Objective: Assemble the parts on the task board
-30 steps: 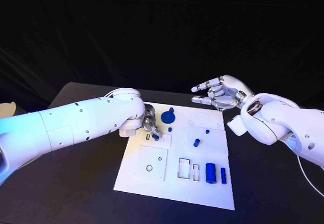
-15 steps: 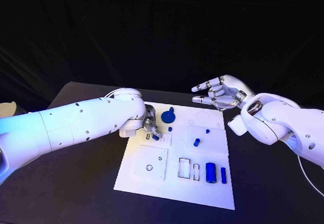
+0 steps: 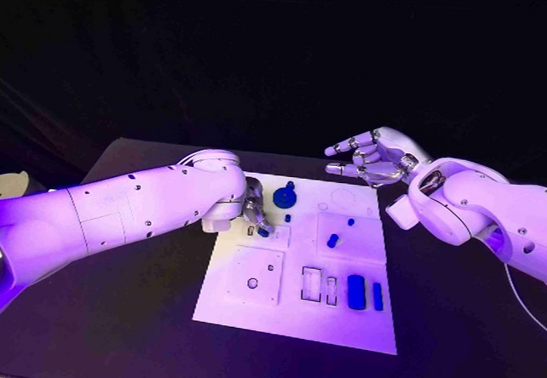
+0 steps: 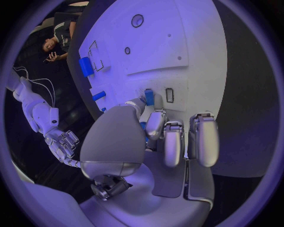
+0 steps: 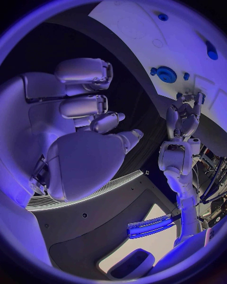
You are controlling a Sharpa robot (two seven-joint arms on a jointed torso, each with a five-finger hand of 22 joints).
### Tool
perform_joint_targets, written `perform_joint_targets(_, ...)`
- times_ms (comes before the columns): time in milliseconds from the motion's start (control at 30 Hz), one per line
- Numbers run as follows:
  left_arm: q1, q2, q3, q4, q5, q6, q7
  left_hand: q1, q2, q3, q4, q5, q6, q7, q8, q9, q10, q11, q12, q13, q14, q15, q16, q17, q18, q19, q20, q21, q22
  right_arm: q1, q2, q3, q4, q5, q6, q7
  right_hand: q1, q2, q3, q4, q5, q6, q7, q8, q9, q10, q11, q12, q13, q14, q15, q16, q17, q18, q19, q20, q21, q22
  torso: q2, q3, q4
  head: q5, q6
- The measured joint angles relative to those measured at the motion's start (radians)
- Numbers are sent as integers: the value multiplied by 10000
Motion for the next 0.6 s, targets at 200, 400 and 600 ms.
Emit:
perform_joint_targets(200,-13,72,-2,-133,81,-49,-35,-711,-178,636,-640,-2,159,-22,33,16,6,-3,0,-37,0,0,0,0,1,0,0,0,0,0,-12,0,15,0,0,0,0,0,0,0,0,0,0,0,0,0,0,0,0,0,0,0,-1,0,0,0,0,0,5,-3,-1,1,-9)
perform_joint_targets(400,-58,124,21,-262,135,-134,-51,-1131,-257,717,-1008,-2,411,-162,64,27,55,-18,0,1,-1,-1,0,-1,0,0,0,8,-1,-1,-27,0,25,0,0,0,0,0,0,0,0,0,0,0,-1,0,0,0,-35,0,0,0,-1,0,0,0,-44,-18,10,-6,-12,-23,-44)
perform_joint_targets(600,-79,147,29,-313,156,-180,-53,-1240,-246,500,-938,-2,520,-230,65,101,91,-56,57,41,-2,-3,0,-1,1,0,0,38,-1,-1,-39,0,29,0,0,0,0,0,0,0,0,0,0,0,-1,0,0,0,-35,0,0,0,-2,0,0,0,-44,-18,12,-6,-12,-45,-72)
